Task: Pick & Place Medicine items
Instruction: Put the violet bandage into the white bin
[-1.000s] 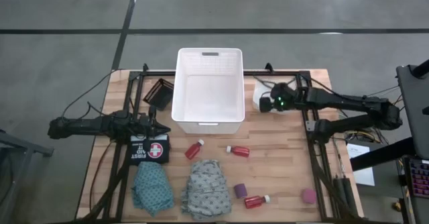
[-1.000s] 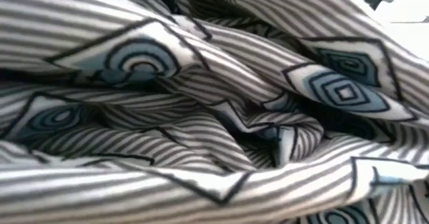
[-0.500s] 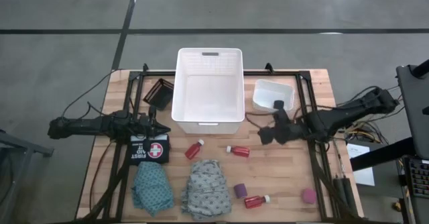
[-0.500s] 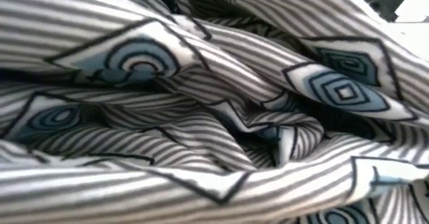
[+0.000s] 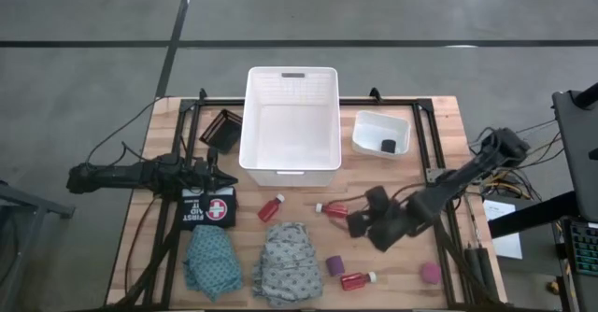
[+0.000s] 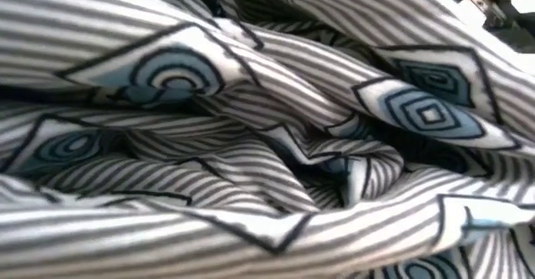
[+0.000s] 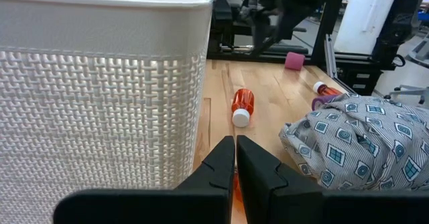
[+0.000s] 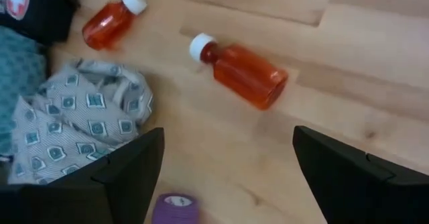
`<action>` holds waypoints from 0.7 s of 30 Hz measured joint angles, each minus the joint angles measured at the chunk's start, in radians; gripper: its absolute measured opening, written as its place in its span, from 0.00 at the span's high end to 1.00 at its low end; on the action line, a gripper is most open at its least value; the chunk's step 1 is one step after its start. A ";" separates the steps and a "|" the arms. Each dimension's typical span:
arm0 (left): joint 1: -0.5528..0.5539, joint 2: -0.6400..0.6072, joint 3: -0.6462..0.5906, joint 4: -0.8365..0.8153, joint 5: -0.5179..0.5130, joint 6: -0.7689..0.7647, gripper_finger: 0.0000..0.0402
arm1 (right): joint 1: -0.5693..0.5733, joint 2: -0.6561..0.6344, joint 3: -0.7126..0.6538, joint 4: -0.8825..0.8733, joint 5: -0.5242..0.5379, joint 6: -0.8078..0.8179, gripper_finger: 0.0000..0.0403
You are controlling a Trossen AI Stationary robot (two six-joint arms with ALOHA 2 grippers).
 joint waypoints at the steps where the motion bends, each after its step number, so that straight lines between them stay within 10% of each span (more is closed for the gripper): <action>1: 0.000 0.000 0.000 0.000 0.000 0.000 0.95 | 0.006 0.037 0.041 -0.031 0.000 0.020 0.19; 21: 0.000 0.000 0.000 0.000 0.000 0.000 0.95 | 0.077 0.572 0.669 -0.322 -0.195 0.165 0.28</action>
